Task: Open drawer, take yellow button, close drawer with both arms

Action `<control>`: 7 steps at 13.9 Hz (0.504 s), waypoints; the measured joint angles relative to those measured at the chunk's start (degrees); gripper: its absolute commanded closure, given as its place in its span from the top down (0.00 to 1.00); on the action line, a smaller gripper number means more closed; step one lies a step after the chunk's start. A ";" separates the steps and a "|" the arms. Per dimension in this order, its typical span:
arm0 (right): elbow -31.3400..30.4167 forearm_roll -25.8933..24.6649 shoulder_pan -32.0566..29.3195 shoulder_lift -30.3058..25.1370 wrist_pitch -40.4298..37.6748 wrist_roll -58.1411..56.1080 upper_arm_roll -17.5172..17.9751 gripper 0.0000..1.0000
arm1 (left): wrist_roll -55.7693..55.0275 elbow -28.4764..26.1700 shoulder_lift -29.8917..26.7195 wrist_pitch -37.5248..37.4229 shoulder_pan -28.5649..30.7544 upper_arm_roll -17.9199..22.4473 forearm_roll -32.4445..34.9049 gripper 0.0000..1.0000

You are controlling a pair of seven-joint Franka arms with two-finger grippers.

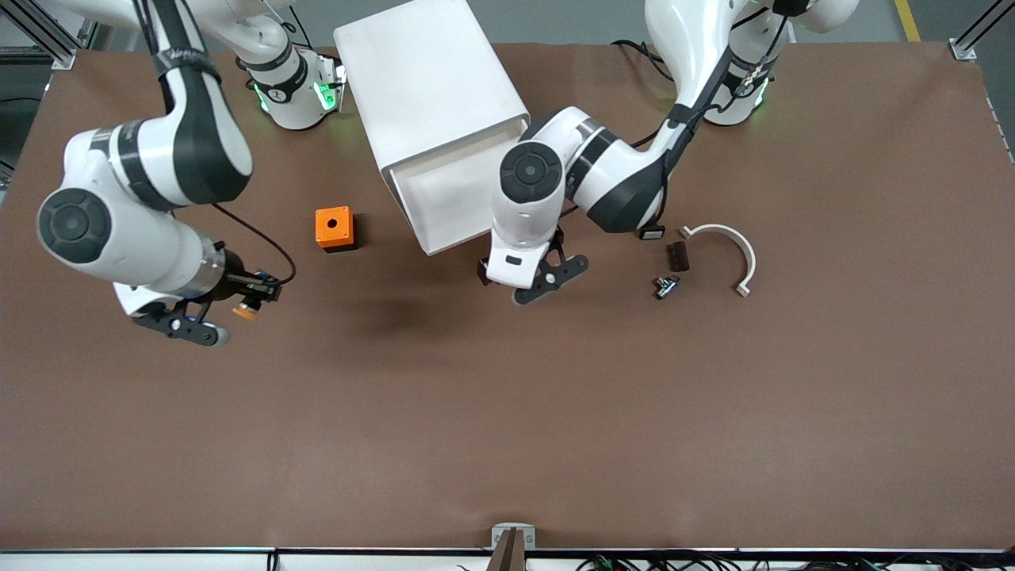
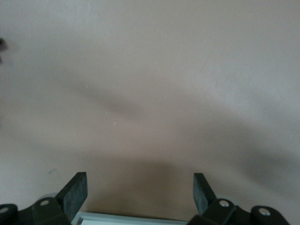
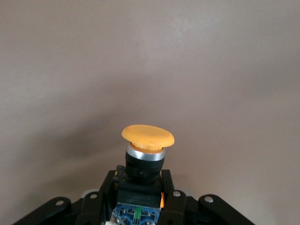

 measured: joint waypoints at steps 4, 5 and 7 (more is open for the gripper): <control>-4.56 -0.98 -7.20 1.23 7.58 -11.82 -0.02 0.01 | -1.38 -0.17 0.00 -2.12 -2.64 -0.22 -1.09 0.99; -5.08 -1.19 -8.63 1.95 9.08 -14.33 -0.02 0.01 | -1.64 -0.16 0.00 -2.90 -3.24 -0.26 -1.83 0.99; -5.39 -1.25 -11.06 3.66 11.73 -18.71 -0.02 0.01 | -1.75 -0.16 -0.01 -3.94 -4.19 -0.26 -3.08 0.99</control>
